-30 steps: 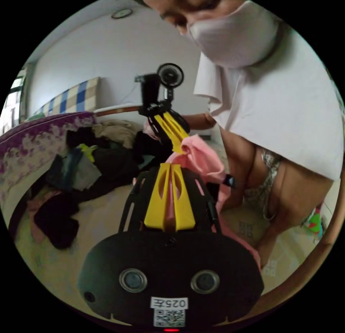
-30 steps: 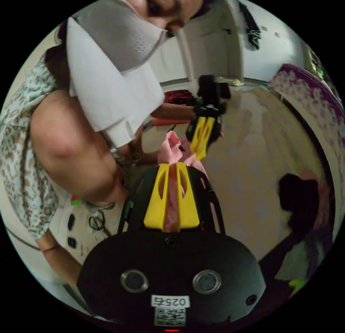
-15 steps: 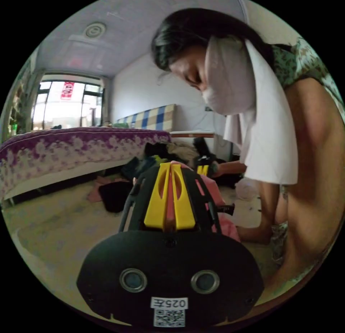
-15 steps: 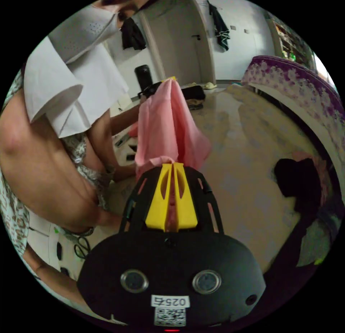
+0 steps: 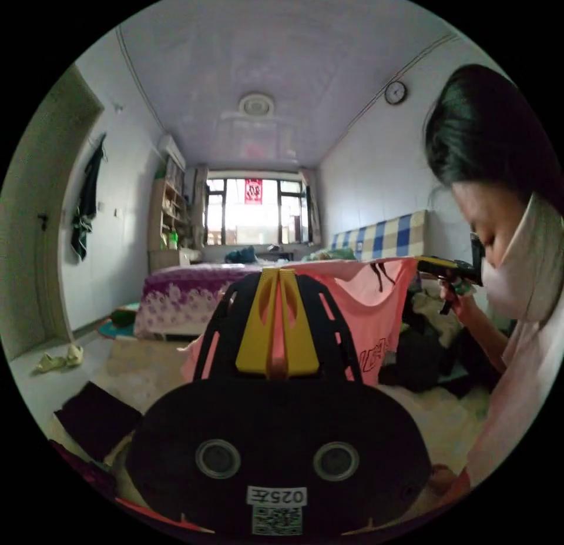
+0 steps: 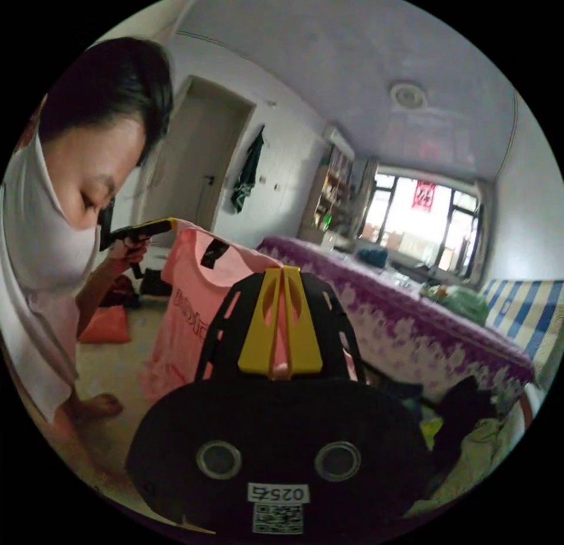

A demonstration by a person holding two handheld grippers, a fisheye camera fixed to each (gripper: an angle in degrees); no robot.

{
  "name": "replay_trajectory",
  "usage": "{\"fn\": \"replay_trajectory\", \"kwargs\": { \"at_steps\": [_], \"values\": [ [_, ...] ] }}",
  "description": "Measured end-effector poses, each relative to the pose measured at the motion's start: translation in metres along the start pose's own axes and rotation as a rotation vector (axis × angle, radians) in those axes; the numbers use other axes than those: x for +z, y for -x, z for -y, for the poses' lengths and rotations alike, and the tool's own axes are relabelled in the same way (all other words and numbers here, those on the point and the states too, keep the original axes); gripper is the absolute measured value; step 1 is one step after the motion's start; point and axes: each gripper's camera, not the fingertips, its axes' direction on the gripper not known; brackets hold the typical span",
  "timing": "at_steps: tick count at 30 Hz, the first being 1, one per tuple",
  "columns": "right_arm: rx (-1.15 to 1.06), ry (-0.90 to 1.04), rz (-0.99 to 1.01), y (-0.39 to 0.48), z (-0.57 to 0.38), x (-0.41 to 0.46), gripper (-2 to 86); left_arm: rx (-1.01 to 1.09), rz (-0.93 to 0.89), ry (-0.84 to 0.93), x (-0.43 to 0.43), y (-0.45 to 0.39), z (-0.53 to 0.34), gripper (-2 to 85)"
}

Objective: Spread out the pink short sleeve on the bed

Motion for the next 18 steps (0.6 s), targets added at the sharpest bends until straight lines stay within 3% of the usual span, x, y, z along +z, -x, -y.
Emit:
{"fn": "replay_trajectory", "kwargs": {
  "at_steps": [10, 14, 18],
  "values": [
    [0.001, -0.213, 0.070, -0.007, 0.041, -0.125, -1.0, 0.123, 0.194, -0.200, -0.108, -0.055, 0.064, -0.9],
    [-0.048, -0.224, 0.068, -0.016, 0.055, -0.164, -1.0, 0.161, 0.166, -0.206, -0.123, -0.062, 0.101, -0.9],
    [-0.065, -0.128, 0.150, -0.052, 0.064, -0.176, -1.0, 0.200, 0.079, -0.065, -0.104, -0.051, 0.149, -0.9]
  ]
}}
